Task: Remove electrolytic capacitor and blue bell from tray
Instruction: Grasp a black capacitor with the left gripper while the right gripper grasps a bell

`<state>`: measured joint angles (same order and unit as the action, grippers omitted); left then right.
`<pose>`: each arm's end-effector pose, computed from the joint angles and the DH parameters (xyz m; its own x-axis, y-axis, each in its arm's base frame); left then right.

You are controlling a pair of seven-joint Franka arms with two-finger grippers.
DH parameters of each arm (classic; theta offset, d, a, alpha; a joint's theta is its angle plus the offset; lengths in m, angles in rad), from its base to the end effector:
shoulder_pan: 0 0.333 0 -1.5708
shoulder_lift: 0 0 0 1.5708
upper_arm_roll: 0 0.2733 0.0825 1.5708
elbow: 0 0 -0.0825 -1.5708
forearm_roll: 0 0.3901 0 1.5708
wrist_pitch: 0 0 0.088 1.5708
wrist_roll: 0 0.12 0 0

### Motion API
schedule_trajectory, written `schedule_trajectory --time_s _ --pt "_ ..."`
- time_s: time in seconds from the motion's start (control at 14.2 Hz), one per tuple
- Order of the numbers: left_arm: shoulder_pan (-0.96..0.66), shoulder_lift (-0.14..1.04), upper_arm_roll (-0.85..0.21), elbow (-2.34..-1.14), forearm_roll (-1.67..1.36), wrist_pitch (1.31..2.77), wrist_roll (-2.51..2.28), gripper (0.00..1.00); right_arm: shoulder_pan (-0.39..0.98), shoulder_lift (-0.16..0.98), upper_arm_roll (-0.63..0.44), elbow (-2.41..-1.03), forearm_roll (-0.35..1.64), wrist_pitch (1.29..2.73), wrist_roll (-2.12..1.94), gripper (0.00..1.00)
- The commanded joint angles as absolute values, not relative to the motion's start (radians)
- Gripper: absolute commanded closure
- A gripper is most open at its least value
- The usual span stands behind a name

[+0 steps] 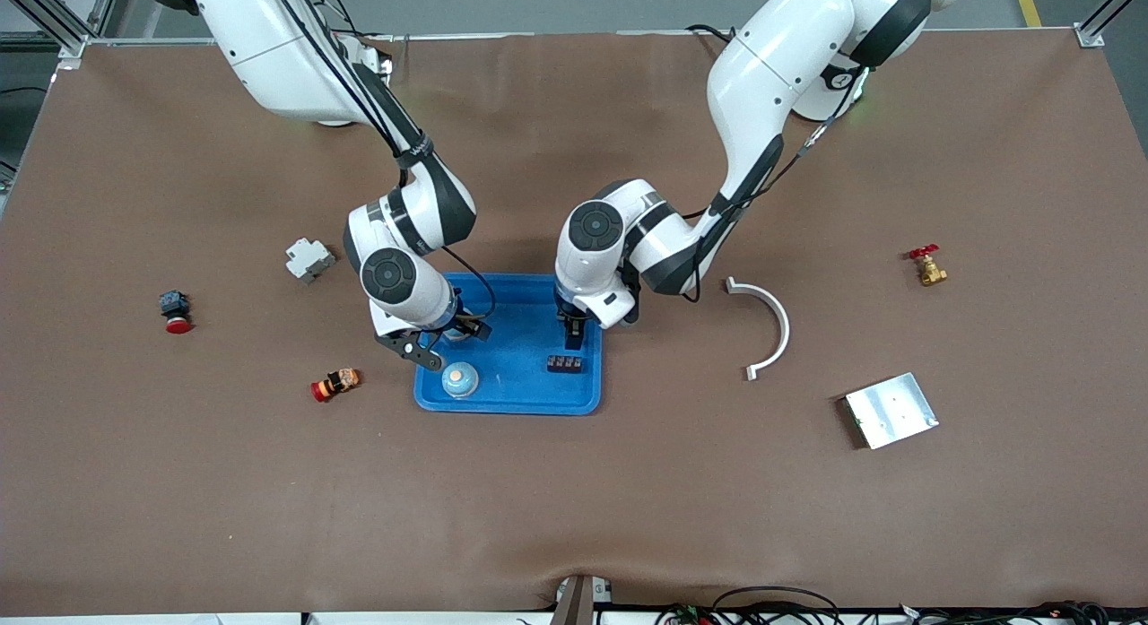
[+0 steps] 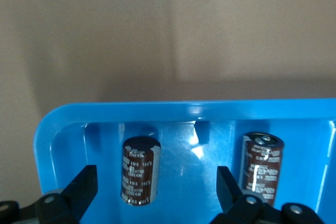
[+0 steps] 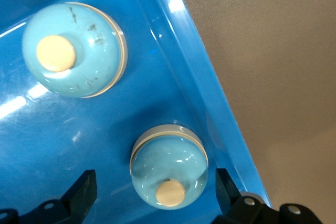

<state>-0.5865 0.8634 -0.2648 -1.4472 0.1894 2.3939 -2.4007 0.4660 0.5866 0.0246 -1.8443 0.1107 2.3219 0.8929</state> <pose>0.4881 -0.5117 0.1493 0.0545 0.9907 -0.1244 0.9981 -0.0503 0.0366 0.5380 0.2909 0.1445 0.8749 -0.4645 -0.1372 -0.4645 -0.8849 0.0338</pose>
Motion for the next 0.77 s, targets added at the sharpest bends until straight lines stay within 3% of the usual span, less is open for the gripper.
schedule_trajectory --time_s 0.0,0.49,0.56,0.63,0.7 --pt "-0.621 0.891 -0.233 -1.425 0.216 2.414 -2.418 0.0 0.456 0.592 0.032 -1.842 0.11 2.326 0.911 0.0" --pt "-0.664 0.9 -0.201 -1.425 0.216 2.425 -2.421 0.0 0.446 0.603 0.032 -1.839 0.114 2.332 0.93 0.0" --pt "-0.676 0.902 -0.192 -1.425 0.227 2.425 -2.419 0.05 0.446 0.604 0.034 -1.838 0.114 2.333 0.93 0.0" --pt "-0.684 0.903 -0.187 -1.425 0.233 2.425 -2.421 0.16 0.446 0.604 0.032 -1.836 0.114 2.333 0.93 0.0" --pt "-0.684 0.904 -0.187 -1.425 0.235 2.425 -2.419 0.35 0.446 0.61 0.034 -1.835 0.114 2.335 0.93 0.0"
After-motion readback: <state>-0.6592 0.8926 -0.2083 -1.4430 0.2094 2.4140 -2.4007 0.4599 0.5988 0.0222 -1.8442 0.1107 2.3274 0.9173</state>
